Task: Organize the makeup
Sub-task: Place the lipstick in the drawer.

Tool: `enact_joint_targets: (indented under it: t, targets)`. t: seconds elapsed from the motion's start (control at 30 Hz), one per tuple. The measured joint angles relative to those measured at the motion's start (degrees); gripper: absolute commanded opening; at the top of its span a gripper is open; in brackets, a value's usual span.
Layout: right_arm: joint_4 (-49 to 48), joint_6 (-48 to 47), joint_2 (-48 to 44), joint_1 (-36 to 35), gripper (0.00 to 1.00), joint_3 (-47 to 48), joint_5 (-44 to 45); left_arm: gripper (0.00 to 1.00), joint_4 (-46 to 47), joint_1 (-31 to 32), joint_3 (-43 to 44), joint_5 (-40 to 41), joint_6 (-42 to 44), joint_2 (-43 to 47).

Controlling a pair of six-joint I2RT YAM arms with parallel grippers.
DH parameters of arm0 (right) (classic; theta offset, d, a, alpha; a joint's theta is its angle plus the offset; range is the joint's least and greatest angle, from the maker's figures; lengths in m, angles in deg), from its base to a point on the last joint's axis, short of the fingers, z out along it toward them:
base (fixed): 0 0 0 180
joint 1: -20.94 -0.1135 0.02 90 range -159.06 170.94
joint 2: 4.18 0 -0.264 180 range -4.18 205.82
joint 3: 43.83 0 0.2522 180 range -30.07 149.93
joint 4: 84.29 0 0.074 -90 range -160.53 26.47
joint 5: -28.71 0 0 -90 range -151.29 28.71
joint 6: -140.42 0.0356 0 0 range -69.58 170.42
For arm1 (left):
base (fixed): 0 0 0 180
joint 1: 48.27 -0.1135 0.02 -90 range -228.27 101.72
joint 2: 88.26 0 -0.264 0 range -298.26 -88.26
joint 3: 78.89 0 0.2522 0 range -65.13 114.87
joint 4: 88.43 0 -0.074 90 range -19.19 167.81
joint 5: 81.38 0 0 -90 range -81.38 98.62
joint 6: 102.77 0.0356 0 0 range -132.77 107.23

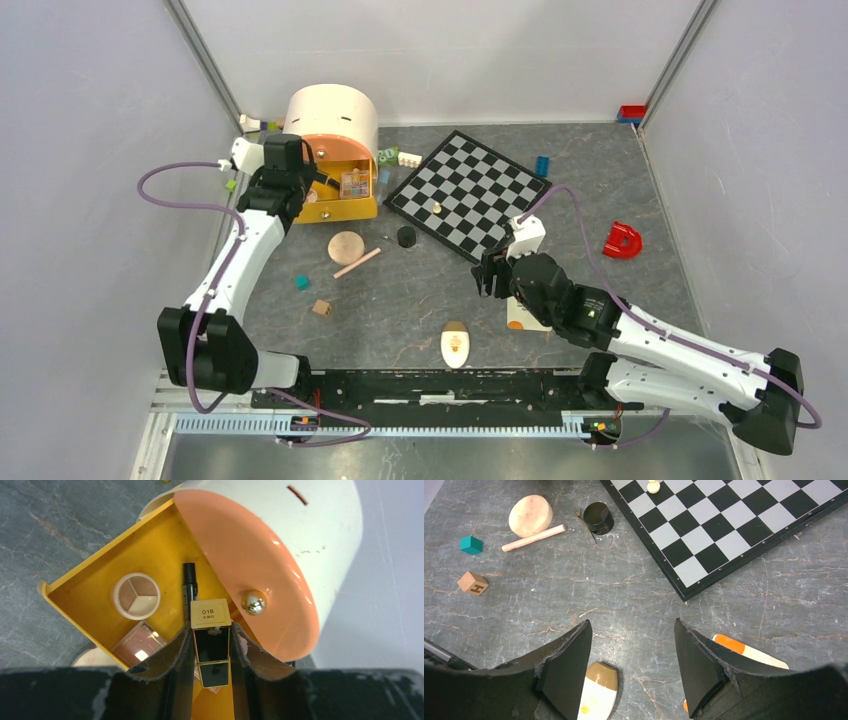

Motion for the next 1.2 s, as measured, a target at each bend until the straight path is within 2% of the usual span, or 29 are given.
enact_joint_targets:
  t: [0.3,0.53,0.8,1.1,1.2]
  targets:
    - [0.85,-0.04,-0.66,1.01,0.68,0.0,0.11,0.02,-3.78,-0.11,0.57,2.67,-7.19,-5.01]
    - [1.7,0.04,-1.14,1.55,0.68,-0.11,0.11,0.02,-10.88,-0.26,6.58,3.06,-12.66,-12.61]
    - [2.19,0.52,-1.86,2.14,0.68,-0.79,-0.04,0.04,-16.52,-0.48,10.14,4.07,-17.27,-16.31]
    - [2.49,0.57,-2.47,2.62,0.68,-0.94,-0.04,0.16,-19.82,-0.52,13.68,4.11,-19.5,-20.48]
    - [2.54,0.57,-2.73,2.84,0.68,-0.98,-0.04,0.23,-19.91,-0.76,13.84,3.96,-19.89,-21.27]
